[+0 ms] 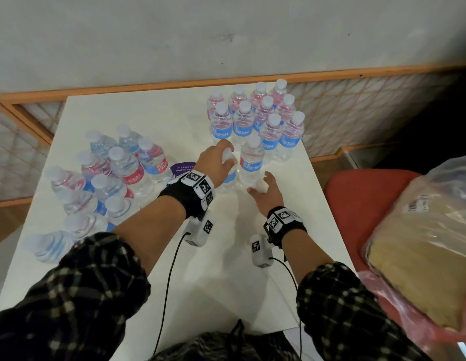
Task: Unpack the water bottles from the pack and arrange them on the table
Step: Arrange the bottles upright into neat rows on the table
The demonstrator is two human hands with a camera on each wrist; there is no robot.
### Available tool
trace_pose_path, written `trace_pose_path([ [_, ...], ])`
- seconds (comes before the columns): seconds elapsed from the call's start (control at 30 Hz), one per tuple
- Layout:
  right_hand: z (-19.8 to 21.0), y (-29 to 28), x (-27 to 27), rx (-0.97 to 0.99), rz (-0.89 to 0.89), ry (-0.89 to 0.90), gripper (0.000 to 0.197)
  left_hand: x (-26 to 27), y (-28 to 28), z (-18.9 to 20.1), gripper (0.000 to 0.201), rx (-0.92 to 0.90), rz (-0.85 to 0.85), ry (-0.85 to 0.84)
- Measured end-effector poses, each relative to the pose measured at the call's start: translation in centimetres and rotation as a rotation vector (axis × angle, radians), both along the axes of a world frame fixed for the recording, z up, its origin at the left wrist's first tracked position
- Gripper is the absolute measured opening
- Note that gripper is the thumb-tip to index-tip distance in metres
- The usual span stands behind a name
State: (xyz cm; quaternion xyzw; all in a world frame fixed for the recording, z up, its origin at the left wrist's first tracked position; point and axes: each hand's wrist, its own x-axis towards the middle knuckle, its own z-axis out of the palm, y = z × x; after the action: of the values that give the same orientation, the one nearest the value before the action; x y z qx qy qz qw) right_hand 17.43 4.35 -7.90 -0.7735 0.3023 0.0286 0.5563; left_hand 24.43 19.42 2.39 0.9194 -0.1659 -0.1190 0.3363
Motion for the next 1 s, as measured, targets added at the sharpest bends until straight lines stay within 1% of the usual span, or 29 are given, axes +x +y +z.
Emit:
trace_pose_path([
  [0.13, 0.2, -0.2, 1.8, -0.046, 0.056, 0.016, 0.072, 0.1, 0.2, -0.3, 0.029, -0.004, -0.012, -0.007],
  [0.3, -0.7, 0.2, 3.9, -0.044, 0.006, 0.014, 0.068, -0.2, 0.4, -0.6, 0.028, -0.037, 0.031, -0.007],
  [0.47, -1.0, 0.0, 5.8, -0.057, -0.001, 0.023, 0.066, 0.0, 0.0, -0.6, 0.029, -0.027, 0.021, -0.008],
  [0.7, -1.4, 0.1, 6.4, -0.016, -0.077, 0.049, 0.066, -0.1, 0.1, -0.9, 0.029, -0.064, 0.017, -0.013],
  [0.83, -1.3, 0.0, 6.3, 0.022, -0.09, 0.069, 0.066, 0.0, 0.0, -0.7, 0.029, -0.073, 0.024, -0.01],
  [0.93, -1.6, -0.4, 6.3, 0.023, -0.076, 0.073, 0.065, 0.9, 0.0, 0.0, 0.032, 0.019, -0.013, 0.017],
  [1.0, -2.0, -0.6, 6.1, 0.033, -0.07, 0.064, 0.063, 2.0, 0.0, 0.8, 0.046, 0.13, -0.072, 0.006],
])
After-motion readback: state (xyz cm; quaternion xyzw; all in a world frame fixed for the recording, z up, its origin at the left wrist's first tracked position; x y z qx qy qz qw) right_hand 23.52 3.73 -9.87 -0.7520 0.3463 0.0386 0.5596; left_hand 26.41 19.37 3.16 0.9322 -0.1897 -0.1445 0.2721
